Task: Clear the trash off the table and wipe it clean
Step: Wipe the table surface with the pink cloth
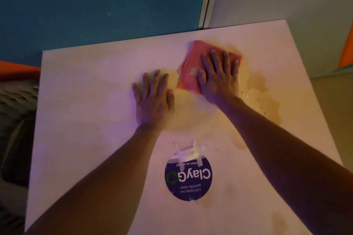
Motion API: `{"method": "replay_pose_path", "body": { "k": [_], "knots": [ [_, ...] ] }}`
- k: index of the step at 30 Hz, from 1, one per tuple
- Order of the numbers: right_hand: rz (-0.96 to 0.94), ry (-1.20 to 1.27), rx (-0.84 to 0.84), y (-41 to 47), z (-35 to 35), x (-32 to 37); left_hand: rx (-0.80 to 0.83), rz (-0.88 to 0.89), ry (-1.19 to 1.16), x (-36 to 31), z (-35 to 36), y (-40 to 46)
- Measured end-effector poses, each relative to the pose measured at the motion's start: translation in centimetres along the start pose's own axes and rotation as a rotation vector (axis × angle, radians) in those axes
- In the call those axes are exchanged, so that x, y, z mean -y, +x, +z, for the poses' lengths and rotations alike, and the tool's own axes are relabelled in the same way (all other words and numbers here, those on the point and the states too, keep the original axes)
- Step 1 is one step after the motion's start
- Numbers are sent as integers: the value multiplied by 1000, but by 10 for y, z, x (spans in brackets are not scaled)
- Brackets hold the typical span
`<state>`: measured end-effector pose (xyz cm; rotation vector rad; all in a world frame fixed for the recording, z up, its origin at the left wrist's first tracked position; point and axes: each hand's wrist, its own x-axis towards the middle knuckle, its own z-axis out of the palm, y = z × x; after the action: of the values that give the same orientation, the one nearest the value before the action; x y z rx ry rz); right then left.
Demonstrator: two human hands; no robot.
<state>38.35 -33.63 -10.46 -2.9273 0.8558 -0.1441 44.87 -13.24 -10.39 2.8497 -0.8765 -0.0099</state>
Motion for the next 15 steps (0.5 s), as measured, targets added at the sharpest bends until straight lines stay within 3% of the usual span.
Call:
{"method": "replay_pose_path", "body": {
  "k": [7, 11, 15],
  "knots": [
    [29, 48, 33, 56, 1, -15, -6, -1, 3, 1, -1, 2],
    [87, 61, -4, 28, 4, -6, 2, -7, 9, -3, -4, 2],
    [10, 36, -55, -29, 1, -3, 26, -29, 16, -3, -4, 2]
  ]
}}
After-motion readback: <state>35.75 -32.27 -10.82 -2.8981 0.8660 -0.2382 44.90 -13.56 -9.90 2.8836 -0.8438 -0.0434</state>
